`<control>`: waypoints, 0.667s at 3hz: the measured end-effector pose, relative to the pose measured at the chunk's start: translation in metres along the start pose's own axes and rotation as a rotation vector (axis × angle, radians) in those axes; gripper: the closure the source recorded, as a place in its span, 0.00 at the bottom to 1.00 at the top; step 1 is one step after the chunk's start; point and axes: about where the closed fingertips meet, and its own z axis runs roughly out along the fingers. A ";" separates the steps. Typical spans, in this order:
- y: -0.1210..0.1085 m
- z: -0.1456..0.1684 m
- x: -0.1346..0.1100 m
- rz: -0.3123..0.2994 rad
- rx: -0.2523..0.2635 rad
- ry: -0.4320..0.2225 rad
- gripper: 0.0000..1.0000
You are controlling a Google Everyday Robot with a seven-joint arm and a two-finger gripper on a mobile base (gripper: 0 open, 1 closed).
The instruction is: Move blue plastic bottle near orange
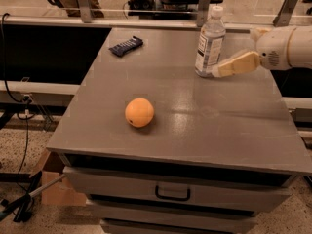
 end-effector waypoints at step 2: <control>0.014 0.054 -0.015 0.029 -0.075 -0.067 0.00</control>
Offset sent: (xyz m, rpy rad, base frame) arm 0.0423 0.0706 -0.0158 0.1150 0.0010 0.1002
